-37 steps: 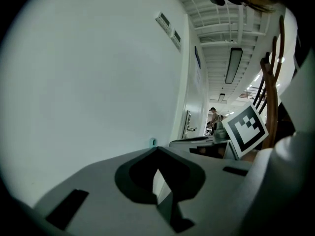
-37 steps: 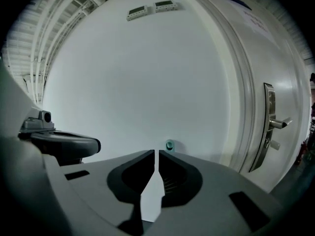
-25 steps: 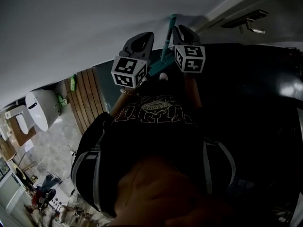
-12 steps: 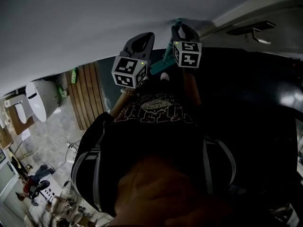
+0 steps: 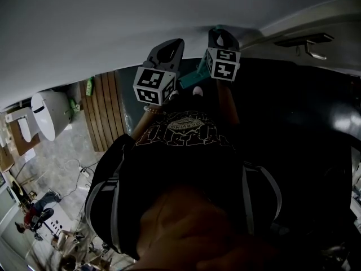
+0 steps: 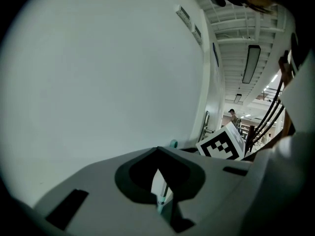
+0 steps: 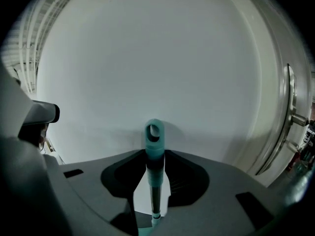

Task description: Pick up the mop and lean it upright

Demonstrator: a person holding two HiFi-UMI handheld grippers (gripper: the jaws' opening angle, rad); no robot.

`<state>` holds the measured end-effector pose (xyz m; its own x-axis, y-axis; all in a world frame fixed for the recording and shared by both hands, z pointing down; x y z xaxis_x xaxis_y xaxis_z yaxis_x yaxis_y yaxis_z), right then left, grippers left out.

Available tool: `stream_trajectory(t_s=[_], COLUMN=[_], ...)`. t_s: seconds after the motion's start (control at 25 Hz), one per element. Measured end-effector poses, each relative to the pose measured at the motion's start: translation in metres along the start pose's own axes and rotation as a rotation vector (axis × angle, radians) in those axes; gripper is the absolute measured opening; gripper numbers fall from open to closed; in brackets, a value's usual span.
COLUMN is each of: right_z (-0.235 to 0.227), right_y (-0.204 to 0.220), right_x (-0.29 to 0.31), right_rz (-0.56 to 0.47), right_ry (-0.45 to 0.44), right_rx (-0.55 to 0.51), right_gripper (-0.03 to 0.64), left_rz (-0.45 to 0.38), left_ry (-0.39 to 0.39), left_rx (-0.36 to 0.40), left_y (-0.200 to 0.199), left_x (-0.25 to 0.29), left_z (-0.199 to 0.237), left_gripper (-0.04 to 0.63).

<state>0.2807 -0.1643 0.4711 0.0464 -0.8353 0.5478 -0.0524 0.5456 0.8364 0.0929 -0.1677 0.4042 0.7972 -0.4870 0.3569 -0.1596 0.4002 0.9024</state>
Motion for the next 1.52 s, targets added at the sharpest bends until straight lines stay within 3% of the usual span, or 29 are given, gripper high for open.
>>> stream_trajectory(t_s=[0.72,1.52], right_z=[0.003,0.003], right_y=[0.014,0.057], right_x=[-0.027,-0.112], right_rz=[-0.005,-0.002], right_ry=[-0.090,-0.100], right_rx=[-0.029,-0.021], right_gripper=[0.121,0.121], left_rz=[0.011,0.026], left_ry=[0.045,0.091], left_rx=[0.000,0.007], left_y=[0.002,0.016], left_x=[0.018,0.018], left_z=[-0.017,-0.058], left_gripper=[0.038,0.038])
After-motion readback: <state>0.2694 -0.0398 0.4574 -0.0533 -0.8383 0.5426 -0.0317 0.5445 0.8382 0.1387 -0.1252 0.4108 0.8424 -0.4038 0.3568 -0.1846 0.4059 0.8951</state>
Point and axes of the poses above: the fingertips, and each gripper's own axes: x forward along the fingers, z to its left, y out of its underside, the point moved 8 cm from there along -x, backward along the fingers, and after that the axes turned 3 degrees about z, right-handed, at the moved point
